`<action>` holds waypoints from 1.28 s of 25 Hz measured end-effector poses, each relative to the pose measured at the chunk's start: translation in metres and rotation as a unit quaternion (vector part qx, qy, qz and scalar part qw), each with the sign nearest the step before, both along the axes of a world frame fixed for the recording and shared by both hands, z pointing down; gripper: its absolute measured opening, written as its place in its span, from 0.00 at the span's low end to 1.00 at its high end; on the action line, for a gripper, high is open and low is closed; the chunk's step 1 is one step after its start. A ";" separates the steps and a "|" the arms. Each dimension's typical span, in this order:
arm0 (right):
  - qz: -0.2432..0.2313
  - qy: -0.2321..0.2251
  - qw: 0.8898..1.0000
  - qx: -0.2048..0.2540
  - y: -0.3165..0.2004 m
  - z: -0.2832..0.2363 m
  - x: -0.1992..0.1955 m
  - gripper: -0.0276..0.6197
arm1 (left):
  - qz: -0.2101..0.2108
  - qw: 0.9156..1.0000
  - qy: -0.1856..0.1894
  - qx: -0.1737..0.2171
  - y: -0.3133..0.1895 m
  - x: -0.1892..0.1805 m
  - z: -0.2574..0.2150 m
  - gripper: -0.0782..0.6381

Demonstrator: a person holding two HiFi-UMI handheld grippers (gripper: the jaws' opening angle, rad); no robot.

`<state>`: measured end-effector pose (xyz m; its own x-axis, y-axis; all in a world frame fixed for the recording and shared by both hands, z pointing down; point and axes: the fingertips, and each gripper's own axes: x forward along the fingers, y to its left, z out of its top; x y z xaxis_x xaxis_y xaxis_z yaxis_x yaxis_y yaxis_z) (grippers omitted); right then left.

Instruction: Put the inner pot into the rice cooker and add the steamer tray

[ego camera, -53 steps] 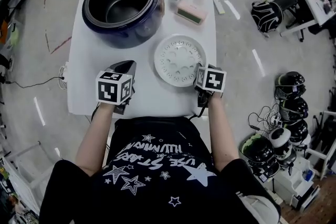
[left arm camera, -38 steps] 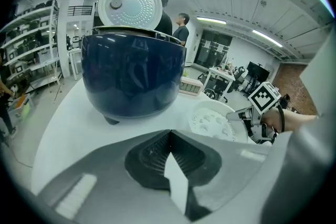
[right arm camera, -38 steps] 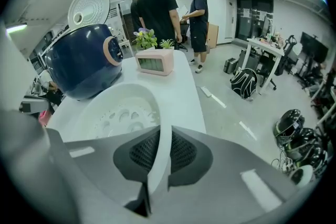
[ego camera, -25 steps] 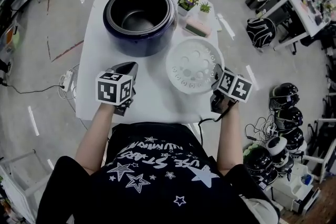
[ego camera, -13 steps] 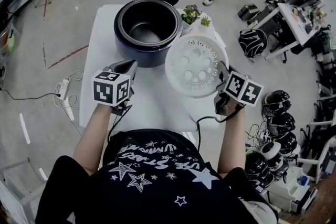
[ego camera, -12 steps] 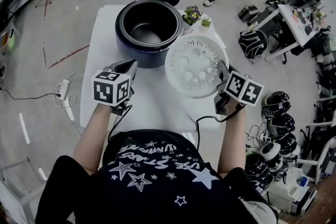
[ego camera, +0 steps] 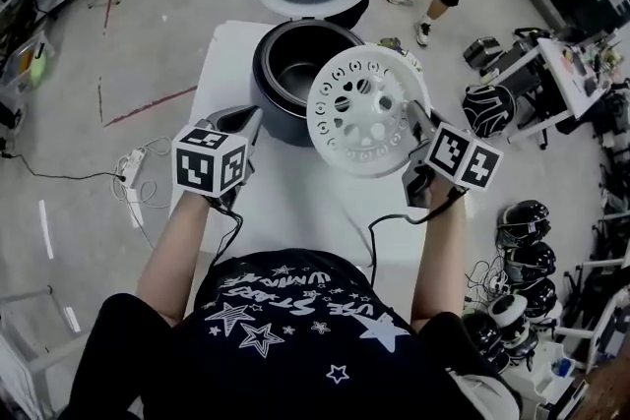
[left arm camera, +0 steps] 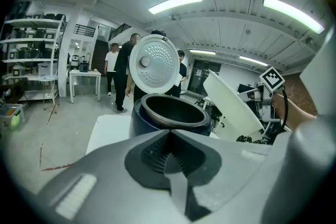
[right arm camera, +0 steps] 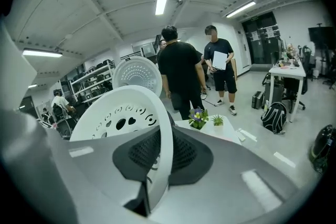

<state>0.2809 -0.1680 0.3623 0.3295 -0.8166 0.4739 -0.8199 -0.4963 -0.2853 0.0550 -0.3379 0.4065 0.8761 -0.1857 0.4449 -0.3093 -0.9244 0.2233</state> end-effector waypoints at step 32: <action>-0.086 -0.022 0.994 -0.065 -0.165 0.035 0.024 0.13 | -0.063 0.998 0.005 0.014 -0.069 -0.008 -0.010 0.12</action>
